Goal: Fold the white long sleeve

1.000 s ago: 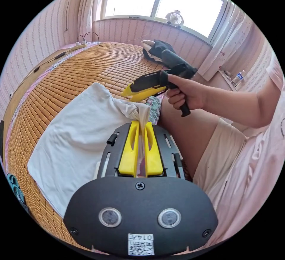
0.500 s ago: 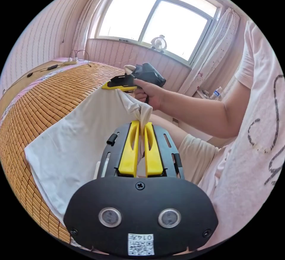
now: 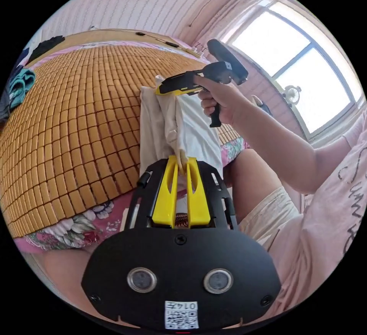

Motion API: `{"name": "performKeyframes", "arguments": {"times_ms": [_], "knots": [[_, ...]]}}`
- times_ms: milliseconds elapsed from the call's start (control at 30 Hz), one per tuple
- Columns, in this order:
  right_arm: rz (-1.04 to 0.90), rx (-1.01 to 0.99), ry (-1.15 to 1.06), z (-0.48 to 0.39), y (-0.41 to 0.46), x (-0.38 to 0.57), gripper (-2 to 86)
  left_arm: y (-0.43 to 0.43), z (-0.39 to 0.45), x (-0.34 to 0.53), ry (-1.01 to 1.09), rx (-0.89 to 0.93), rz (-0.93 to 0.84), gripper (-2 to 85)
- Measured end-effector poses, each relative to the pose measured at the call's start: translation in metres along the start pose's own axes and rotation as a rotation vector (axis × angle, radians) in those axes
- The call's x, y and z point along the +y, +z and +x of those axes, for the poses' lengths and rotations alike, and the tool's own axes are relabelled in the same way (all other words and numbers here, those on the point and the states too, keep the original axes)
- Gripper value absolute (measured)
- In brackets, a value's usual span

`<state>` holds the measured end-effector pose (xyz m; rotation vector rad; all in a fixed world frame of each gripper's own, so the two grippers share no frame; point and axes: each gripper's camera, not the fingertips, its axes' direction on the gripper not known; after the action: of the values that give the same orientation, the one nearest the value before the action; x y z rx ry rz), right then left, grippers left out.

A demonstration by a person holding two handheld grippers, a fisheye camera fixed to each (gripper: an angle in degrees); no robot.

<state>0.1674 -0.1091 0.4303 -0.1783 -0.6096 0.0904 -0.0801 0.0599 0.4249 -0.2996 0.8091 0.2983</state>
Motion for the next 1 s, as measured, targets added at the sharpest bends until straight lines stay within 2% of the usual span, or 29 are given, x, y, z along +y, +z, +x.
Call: {"name": "performKeyframes", "arguments": {"times_ms": [100, 200, 300, 433, 567, 600, 667, 833, 1000], "knots": [[0.014, -0.021, -0.069, -0.022, -0.003, 0.0, 8.7, 0.005, -0.019, -0.005, -0.091, 0.093, -0.041, 4.6], [0.061, 0.014, -0.147, -0.037, -0.019, 0.0, 8.6, 0.004, -0.027, -0.009, -0.116, 0.112, -0.074, 4.9], [0.095, 0.132, -0.245, -0.049, -0.029, -0.006, 8.6, 0.0, -0.029, -0.01, -0.118, 0.085, -0.128, 5.4], [0.017, 0.315, -0.395, -0.064, -0.013, -0.024, 10.9, -0.008, -0.029, -0.008, -0.087, -0.015, -0.221, 6.4], [-0.169, 0.308, -0.499, -0.072, 0.022, -0.031, 13.1, -0.022, -0.024, -0.012, -0.061, -0.029, -0.151, 8.0], [-0.157, 0.321, -0.517, -0.075, 0.023, -0.029, 13.0, -0.022, -0.021, -0.015, -0.054, -0.045, -0.123, 9.1], [-0.182, 0.291, -0.595, -0.09, 0.024, -0.02, 9.0, -0.019, -0.016, -0.021, -0.061, -0.051, -0.101, 10.7], [-0.149, 0.331, -0.649, -0.104, 0.018, 0.001, 4.5, 0.012, -0.007, -0.025, -0.11, 0.038, -0.129, 11.2], [-0.016, 0.216, -0.632, -0.099, -0.029, 0.028, 2.6, 0.014, 0.005, -0.019, -0.089, -0.028, -0.104, 5.4]]}}
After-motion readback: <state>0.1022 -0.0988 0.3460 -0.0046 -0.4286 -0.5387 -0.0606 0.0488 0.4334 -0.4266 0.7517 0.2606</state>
